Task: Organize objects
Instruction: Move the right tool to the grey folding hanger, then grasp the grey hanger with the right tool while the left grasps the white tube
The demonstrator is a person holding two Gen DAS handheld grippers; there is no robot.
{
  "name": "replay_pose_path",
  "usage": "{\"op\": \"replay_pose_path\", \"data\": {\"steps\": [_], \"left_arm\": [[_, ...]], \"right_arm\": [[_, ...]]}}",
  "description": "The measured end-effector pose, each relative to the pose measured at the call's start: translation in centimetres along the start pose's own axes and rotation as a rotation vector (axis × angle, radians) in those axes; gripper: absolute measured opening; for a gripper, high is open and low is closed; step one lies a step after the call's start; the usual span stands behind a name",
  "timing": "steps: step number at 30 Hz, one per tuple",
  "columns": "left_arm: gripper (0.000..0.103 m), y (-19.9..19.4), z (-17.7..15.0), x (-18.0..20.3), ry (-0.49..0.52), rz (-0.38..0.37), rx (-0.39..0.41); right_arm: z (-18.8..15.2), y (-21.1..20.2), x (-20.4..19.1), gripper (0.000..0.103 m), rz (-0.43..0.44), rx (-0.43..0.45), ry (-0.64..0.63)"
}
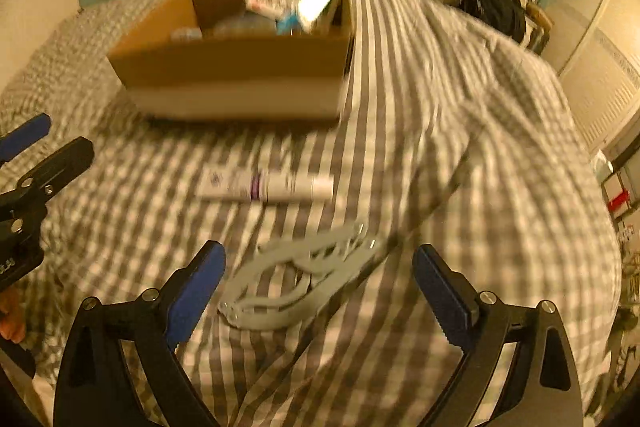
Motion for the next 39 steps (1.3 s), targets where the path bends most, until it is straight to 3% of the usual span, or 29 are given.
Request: {"op": "replay_pose_path", "data": {"steps": [10,18,21,27,33,34,35,39], "left_arm": [[0.087,1.9,-2.4,-1.8,-0.043,-0.015,-0.038],[0.087,2.8,-3.2,-2.7,-0.06,0.0,-0.064],[0.087,3.0,-3.5,-2.8,-0.064,0.008,-0.074],[0.087,3.2,-3.8,-2.2,-0.05,0.019,-0.092],[0.087,3.4,-3.5,-0.6,-0.016,0.026,-0.103],[0.087,3.5,-3.3,-0.2,-0.011,0.023,-0.104],[0.087,3.6,-3.1,0.3,-0.003,0.019,-0.105],[0.087,4.4,-2.4,2.7,0.036,0.001,-0.109]], "right_arm": [[-2.3,5.4,-1.0,0.095,-0.031,-0.111,0.002],[-1.5,7.7,-1.7,0.095,-0.046,-0.103,-0.028],[-1.4,6.9,-1.8,0.08,-0.042,-0.071,-0.057],[-1.5,4.4,-2.8,0.08,-0.012,-0.014,-0.109],[0.2,-0.3,-2.0,0.079,0.059,0.088,-0.082],[0.5,-0.8,-1.7,0.064,0.064,0.099,-0.081],[0.9,-1.2,-1.4,0.024,0.074,0.11,-0.079],[1.9,-0.8,0.2,0.019,0.063,0.108,-0.088]]}}
Point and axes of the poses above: each gripper's, at about its wrist camera, not at the fingertips, and y roughly the way its jaws point, x to its right, z to its top, the point moved 10 cm from there along y, roughly the way its jaws point, and after that the axes turned 2 degrees about -x, right-handed, at the moved point
